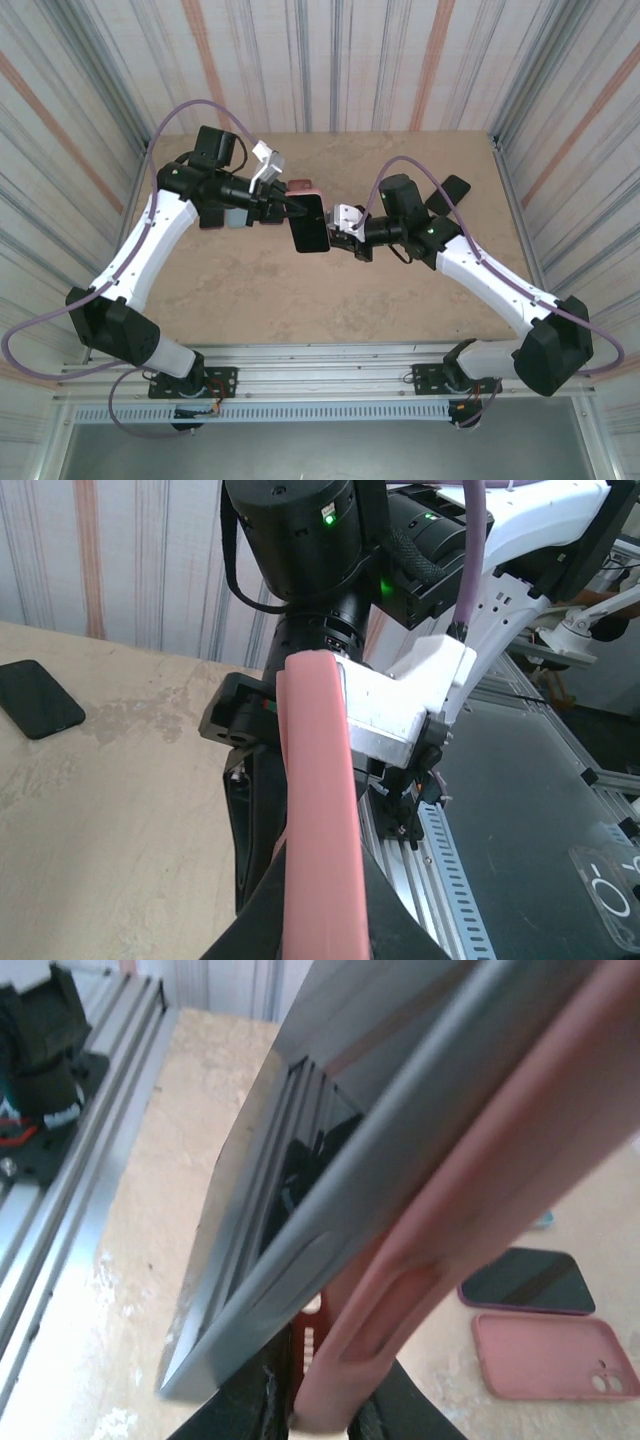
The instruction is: Take the phone out of the phone case
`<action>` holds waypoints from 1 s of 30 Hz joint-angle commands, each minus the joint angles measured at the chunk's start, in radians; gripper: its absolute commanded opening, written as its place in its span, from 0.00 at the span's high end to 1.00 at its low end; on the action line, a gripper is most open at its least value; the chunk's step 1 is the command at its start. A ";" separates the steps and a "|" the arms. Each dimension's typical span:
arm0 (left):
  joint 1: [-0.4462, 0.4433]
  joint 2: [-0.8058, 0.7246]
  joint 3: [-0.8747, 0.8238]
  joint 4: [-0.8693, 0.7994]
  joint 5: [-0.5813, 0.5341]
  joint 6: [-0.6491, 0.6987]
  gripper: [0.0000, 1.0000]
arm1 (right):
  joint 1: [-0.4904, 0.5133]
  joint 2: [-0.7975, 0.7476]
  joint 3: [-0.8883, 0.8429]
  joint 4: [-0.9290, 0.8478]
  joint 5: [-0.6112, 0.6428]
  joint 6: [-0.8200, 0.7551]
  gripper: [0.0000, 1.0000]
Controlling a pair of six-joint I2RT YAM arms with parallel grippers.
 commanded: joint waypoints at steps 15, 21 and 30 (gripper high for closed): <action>-0.023 -0.112 -0.223 0.795 -0.171 -0.792 1.00 | -0.102 -0.045 -0.109 0.421 -0.306 0.457 0.74; -0.023 -0.107 -0.257 0.918 -0.269 -1.062 1.00 | -0.159 -0.037 -0.163 0.604 -0.314 0.756 0.74; -0.032 -0.087 -0.321 1.141 -0.398 -1.392 1.00 | -0.197 0.026 -0.199 0.859 -0.280 1.227 0.72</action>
